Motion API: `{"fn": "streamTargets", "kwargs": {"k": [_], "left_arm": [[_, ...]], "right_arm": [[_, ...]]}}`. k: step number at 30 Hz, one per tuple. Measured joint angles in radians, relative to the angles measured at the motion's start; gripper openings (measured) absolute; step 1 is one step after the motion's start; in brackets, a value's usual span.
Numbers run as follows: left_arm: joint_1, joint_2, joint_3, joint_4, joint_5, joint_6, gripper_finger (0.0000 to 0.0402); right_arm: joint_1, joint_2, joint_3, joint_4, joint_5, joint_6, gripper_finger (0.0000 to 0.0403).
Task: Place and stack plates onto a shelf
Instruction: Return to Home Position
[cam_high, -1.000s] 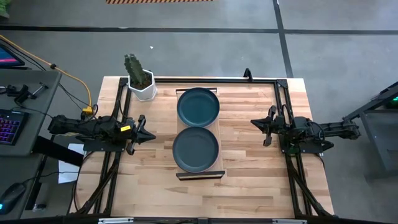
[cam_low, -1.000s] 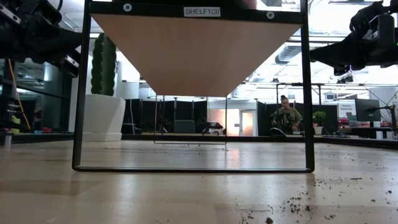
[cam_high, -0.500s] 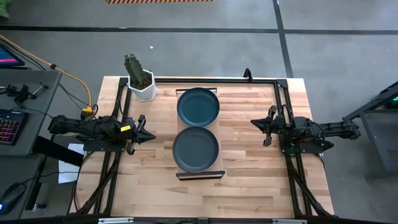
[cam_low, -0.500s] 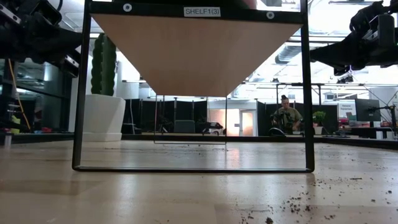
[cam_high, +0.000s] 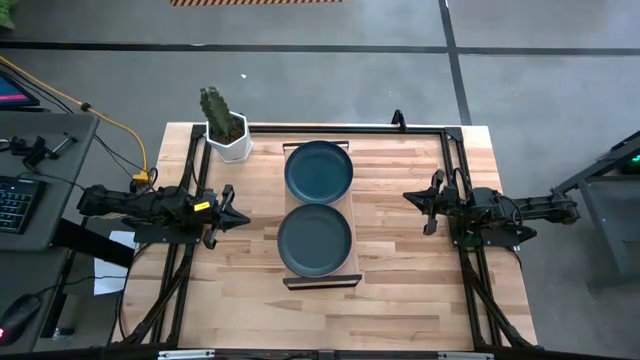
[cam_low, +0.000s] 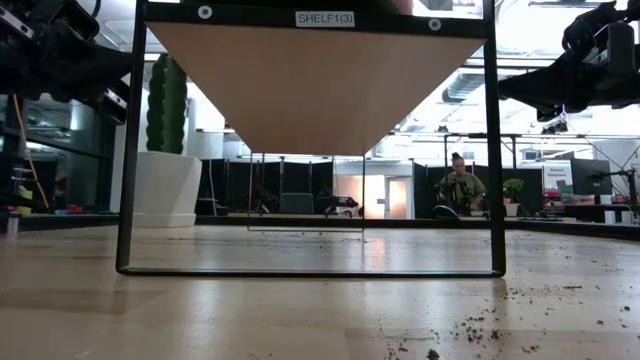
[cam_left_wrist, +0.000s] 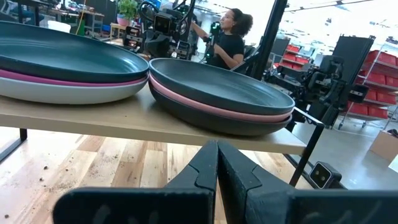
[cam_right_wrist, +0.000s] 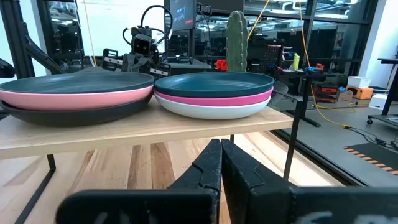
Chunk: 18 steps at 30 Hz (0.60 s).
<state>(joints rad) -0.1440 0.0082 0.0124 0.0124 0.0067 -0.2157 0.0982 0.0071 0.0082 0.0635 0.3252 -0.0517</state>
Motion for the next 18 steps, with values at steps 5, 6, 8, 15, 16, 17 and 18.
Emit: {"fn": "streamTargets", "kwargs": {"k": [5,6,8,15,16,17,18], "left_arm": [[0.0,0.0,0.0,0.0,0.0,0.0,0.0],[0.0,0.0,0.0,0.0,0.0,0.0,0.0],[0.0,0.0,0.0,0.0,0.0,0.0,0.0],[-0.017,0.01,0.0,0.001,0.001,0.0,0.0],[-0.021,0.013,-0.001,-0.002,0.003,0.0,0.0],[-0.024,0.013,-0.001,-0.005,0.002,0.0,0.0],[-0.024,0.013,-0.001,-0.001,0.002,0.0,0.0]], "right_arm": [[0.0,0.0,0.0,0.0,0.0,0.0,0.0],[0.0,0.0,0.0,0.0,0.0,0.0,0.0],[0.0,0.0,0.0,0.0,0.0,0.0,0.0],[0.0,0.0,0.0,0.0,0.0,0.0,0.0],[0.0,0.0,0.0,0.0,0.0,0.0,0.0],[0.0,0.0,0.0,0.0,0.0,0.0,0.0],[0.0,0.0,0.0,0.0,0.0,0.0,0.0]]}}
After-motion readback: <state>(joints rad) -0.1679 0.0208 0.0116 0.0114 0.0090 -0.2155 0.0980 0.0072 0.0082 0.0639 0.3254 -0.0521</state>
